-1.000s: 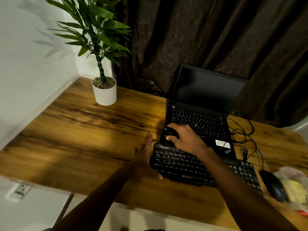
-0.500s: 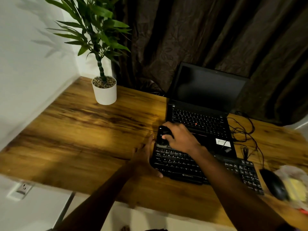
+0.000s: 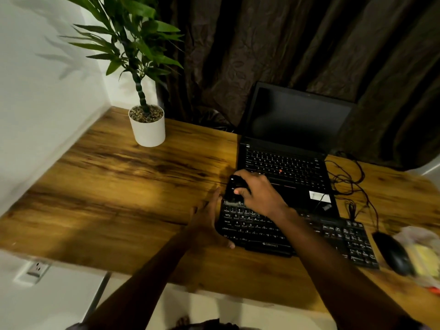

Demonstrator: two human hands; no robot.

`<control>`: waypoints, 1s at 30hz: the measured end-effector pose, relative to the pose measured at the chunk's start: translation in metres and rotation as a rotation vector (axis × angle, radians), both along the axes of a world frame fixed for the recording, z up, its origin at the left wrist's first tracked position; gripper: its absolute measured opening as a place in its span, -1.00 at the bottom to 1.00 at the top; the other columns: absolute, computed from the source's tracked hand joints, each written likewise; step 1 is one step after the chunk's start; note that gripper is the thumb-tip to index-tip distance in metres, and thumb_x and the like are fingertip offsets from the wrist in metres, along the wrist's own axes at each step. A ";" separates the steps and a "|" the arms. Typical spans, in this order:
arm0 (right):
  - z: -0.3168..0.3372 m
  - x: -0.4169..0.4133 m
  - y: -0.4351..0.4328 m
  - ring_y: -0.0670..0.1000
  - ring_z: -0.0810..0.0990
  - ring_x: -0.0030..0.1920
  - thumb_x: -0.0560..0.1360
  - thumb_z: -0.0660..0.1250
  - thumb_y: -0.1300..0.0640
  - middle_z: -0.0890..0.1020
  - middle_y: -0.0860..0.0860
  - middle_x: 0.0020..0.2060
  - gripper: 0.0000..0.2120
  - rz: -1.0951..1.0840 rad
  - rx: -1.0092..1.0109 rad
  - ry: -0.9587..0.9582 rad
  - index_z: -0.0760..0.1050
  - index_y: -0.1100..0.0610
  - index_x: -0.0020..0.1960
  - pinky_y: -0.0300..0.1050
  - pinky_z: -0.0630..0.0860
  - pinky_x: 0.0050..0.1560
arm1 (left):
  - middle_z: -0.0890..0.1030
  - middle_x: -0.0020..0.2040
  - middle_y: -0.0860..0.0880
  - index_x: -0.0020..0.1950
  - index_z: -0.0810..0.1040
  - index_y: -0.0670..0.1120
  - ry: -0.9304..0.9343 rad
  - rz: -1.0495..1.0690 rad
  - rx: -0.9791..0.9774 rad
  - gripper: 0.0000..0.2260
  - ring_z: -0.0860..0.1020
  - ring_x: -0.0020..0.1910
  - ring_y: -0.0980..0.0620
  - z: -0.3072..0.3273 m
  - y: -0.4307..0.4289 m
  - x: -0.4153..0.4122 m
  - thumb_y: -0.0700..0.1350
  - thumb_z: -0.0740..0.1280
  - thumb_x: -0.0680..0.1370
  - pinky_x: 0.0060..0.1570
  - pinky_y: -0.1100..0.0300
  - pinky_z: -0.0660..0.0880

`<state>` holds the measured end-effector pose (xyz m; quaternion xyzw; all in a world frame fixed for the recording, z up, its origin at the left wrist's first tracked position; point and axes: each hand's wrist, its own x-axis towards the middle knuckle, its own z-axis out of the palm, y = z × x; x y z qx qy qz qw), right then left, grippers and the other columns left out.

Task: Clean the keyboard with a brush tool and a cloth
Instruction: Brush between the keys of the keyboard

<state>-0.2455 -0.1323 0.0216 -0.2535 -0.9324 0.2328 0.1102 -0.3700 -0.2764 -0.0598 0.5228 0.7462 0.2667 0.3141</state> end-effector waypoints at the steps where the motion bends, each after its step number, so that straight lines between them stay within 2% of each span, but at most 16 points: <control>1: 0.000 0.001 0.001 0.03 0.59 0.07 0.52 0.40 0.23 0.62 0.09 0.06 -0.62 -0.007 -0.003 0.007 0.45 0.10 0.31 -0.05 0.57 0.04 | 0.19 0.58 0.01 0.48 -0.46 0.23 -0.002 0.000 0.006 0.41 0.08 0.55 -0.11 0.000 0.000 0.000 0.27 0.65 0.09 0.44 -0.10 -0.07; 5: 0.002 0.021 0.017 0.02 0.60 0.06 0.51 0.42 0.19 0.61 0.09 0.11 -0.56 -0.060 0.026 -0.067 0.42 0.02 0.34 0.01 0.60 0.07 | 0.16 0.59 0.01 0.55 -0.39 0.14 -0.011 0.003 0.020 0.43 0.08 0.55 -0.11 0.000 -0.001 -0.001 0.26 0.66 0.08 0.46 -0.14 -0.09; 9: 0.001 0.027 0.018 0.07 0.59 0.08 0.50 0.44 0.20 0.60 0.12 0.10 -0.55 -0.076 0.062 -0.072 0.41 0.07 0.35 0.01 0.59 0.08 | 0.17 0.59 0.04 0.58 -0.36 0.08 0.029 -0.007 0.036 0.44 0.12 0.53 -0.12 0.000 0.000 -0.002 0.29 0.64 0.08 0.46 -0.18 -0.01; 12: -0.001 0.019 0.005 -0.01 0.56 0.02 0.51 0.42 0.24 0.59 0.07 0.04 -0.59 -0.069 0.021 -0.004 0.44 0.11 0.32 -0.06 0.57 0.02 | 0.19 0.58 0.00 0.59 -0.33 0.07 0.025 -0.007 0.017 0.42 0.13 0.53 -0.14 0.001 0.000 0.003 0.27 0.65 0.08 0.47 -0.20 0.01; 14: -0.003 0.016 0.004 -0.01 0.58 0.01 0.52 0.42 0.25 0.60 0.06 0.02 -0.60 -0.065 -0.012 0.009 0.44 0.10 0.32 -0.05 0.60 0.00 | 0.17 0.59 0.06 0.58 -0.34 0.09 0.028 -0.007 0.022 0.43 0.13 0.53 -0.12 -0.001 0.000 0.003 0.29 0.64 0.07 0.45 -0.19 0.02; 17: 0.001 0.023 0.013 0.00 0.60 0.04 0.52 0.41 0.23 0.58 0.06 0.07 -0.57 -0.091 -0.028 -0.052 0.42 0.06 0.36 -0.06 0.61 0.01 | 0.10 0.59 0.19 0.55 -0.37 0.18 0.023 -0.016 0.051 0.42 0.12 0.53 -0.09 -0.007 -0.001 -0.002 0.34 0.62 0.05 0.41 -0.20 0.00; 20: 0.001 0.035 0.022 0.03 0.59 0.05 0.51 0.42 0.23 0.58 0.08 0.07 -0.56 -0.116 0.022 -0.093 0.42 0.05 0.34 -0.11 0.57 0.01 | 0.10 0.59 0.17 0.53 -0.39 0.22 0.029 -0.025 0.045 0.41 0.10 0.54 -0.10 -0.010 0.001 -0.003 0.35 0.62 0.05 0.42 -0.22 0.00; 23: -0.001 0.029 0.016 0.05 0.59 0.08 0.50 0.43 0.23 0.60 0.10 0.08 -0.56 -0.110 0.046 -0.072 0.42 0.09 0.34 -0.04 0.59 0.06 | 0.13 0.59 0.13 0.56 -0.36 0.17 0.031 -0.027 0.045 0.41 0.11 0.53 -0.11 -0.008 0.001 -0.001 0.32 0.63 0.07 0.43 -0.21 -0.01; 25: -0.002 0.021 0.009 0.03 0.60 0.08 0.51 0.42 0.23 0.61 0.10 0.09 -0.57 -0.098 0.005 -0.029 0.42 0.09 0.34 -0.02 0.61 0.06 | 0.14 0.58 0.18 0.57 -0.35 0.15 0.030 -0.019 0.052 0.40 0.13 0.53 -0.10 -0.007 -0.001 0.000 0.32 0.63 0.08 0.43 -0.21 0.00; 27: -0.002 0.019 0.007 0.01 0.60 0.06 0.51 0.42 0.23 0.61 0.09 0.08 -0.57 -0.098 -0.011 -0.009 0.42 0.08 0.35 -0.04 0.62 0.04 | 0.15 0.57 0.23 0.57 -0.35 0.15 0.031 -0.019 0.058 0.41 0.14 0.52 -0.08 -0.007 -0.001 -0.001 0.32 0.62 0.07 0.43 -0.21 0.00; 30: 0.002 0.034 0.019 0.02 0.60 0.06 0.51 0.42 0.23 0.60 0.08 0.07 -0.56 -0.112 0.023 -0.057 0.42 0.05 0.34 -0.06 0.60 0.04 | 0.17 0.57 0.19 0.57 -0.35 0.16 0.024 -0.018 0.052 0.42 0.14 0.53 -0.09 -0.008 0.000 -0.002 0.33 0.62 0.05 0.43 -0.24 0.00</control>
